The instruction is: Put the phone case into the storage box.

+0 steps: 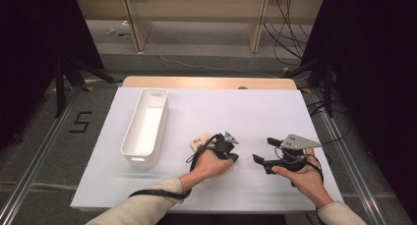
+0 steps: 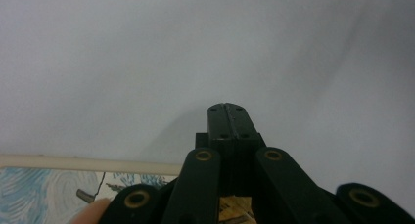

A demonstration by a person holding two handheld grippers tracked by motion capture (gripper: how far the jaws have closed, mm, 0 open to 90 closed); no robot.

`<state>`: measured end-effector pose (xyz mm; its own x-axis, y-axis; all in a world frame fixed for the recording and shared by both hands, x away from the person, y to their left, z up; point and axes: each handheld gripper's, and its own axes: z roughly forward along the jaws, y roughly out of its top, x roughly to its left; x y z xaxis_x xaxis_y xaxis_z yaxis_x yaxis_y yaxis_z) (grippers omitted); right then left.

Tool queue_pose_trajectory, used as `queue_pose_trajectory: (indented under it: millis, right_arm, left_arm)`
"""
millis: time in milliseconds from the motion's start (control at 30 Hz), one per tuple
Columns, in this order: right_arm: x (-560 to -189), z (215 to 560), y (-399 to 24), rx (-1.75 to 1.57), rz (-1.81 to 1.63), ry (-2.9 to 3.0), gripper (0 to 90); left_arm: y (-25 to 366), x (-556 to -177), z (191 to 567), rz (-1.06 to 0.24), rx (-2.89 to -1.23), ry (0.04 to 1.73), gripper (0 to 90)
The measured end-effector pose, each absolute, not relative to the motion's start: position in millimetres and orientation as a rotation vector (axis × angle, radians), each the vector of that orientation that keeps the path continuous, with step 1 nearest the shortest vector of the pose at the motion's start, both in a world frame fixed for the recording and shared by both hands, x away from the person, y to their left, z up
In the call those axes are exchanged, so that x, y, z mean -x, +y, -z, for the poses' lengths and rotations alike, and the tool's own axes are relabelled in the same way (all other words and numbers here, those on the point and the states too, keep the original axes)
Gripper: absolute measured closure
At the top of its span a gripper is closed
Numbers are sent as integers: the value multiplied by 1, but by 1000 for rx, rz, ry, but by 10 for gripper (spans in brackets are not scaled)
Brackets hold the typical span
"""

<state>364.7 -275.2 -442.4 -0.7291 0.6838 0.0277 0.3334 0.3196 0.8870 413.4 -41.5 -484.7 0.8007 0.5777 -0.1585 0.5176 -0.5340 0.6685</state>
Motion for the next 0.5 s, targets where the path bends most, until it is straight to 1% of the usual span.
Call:
queue_pose_trajectory:
  millis: [367,500]
  right_arm:
    - [-365,442,-275,-909,-1377,2236,161]
    - [-364,442,-276,-908,-1377,2237,161]
  left_arm:
    - [-41,-411,482,-91,-2280,787,899]
    - [-39,-407,480,-64,-2301,771,899]
